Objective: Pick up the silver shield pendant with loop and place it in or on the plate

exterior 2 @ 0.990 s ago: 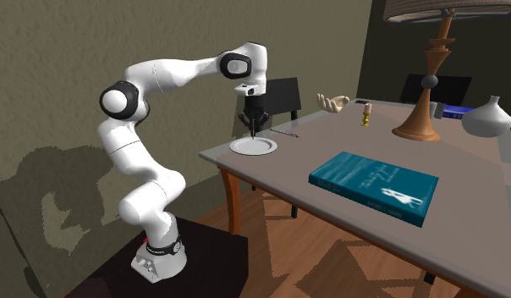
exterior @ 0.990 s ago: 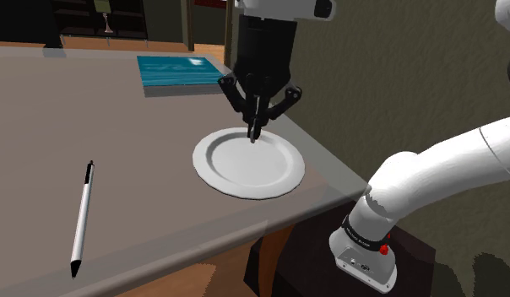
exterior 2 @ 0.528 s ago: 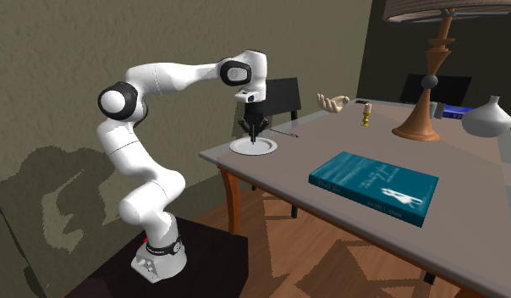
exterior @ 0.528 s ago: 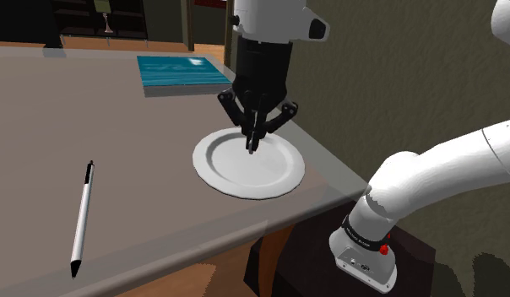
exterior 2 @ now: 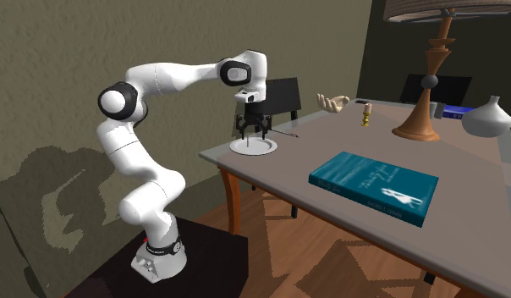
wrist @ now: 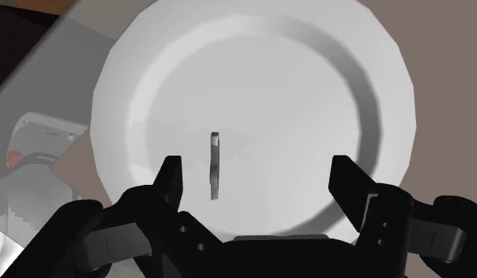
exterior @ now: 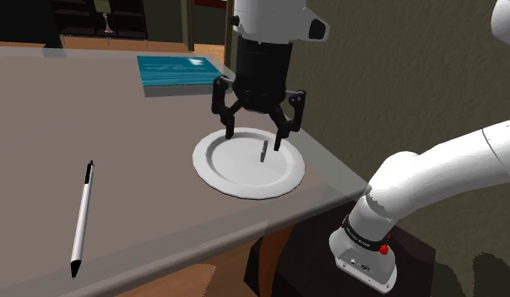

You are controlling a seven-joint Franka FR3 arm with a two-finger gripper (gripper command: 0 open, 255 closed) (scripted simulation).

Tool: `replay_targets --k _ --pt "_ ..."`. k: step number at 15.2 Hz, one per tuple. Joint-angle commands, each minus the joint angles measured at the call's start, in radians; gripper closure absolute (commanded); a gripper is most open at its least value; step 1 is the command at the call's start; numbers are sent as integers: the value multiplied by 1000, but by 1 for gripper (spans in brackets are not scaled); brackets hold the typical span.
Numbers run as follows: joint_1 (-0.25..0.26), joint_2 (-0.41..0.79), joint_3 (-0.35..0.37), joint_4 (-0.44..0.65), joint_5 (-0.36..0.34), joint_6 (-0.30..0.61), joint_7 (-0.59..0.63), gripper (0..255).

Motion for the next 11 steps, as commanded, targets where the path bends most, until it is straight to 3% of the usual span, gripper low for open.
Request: replay_targets --k 1,2,6,11 --pt "0 0 0 0 0 0 0 0" --pt "0 0 0 0 0 0 0 0" --pt "-22 59 -8 168 -30 -113 27 0" --pt "-22 59 -8 168 -30 -113 27 0"
